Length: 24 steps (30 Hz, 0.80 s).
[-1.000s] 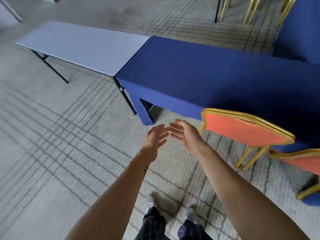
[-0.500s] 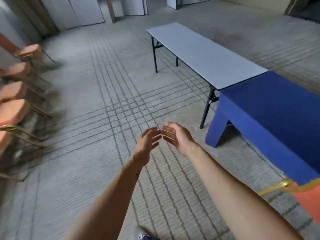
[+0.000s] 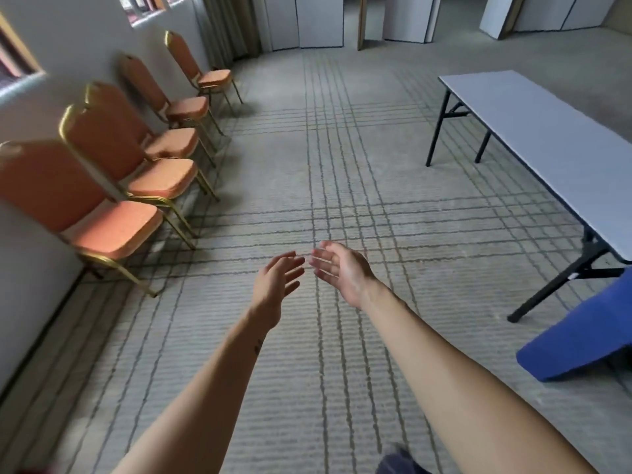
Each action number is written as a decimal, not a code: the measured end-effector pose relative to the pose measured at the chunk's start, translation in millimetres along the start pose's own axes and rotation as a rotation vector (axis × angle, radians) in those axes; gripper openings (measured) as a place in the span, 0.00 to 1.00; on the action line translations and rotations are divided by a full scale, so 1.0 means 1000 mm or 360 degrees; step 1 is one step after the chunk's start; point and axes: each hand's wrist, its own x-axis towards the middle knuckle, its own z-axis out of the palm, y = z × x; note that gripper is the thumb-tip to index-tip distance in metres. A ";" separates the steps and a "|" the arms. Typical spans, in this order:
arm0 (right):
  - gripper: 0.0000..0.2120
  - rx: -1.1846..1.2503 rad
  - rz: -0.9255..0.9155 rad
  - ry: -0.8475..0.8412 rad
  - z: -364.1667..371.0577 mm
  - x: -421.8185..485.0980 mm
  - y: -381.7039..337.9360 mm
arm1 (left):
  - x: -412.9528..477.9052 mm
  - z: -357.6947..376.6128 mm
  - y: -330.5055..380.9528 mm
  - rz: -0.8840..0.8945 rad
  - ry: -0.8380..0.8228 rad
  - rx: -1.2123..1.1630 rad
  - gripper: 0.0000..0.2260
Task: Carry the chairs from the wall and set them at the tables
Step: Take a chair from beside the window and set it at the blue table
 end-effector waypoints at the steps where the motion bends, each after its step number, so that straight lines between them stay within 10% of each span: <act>1: 0.07 -0.0008 0.0016 -0.0017 0.011 0.011 0.001 | 0.006 -0.009 0.004 -0.0004 0.0021 -0.0006 0.12; 24: 0.13 -0.0420 0.0413 -0.0762 0.326 0.381 -0.003 | 0.292 -0.244 0.139 0.0118 0.0845 -0.0256 0.13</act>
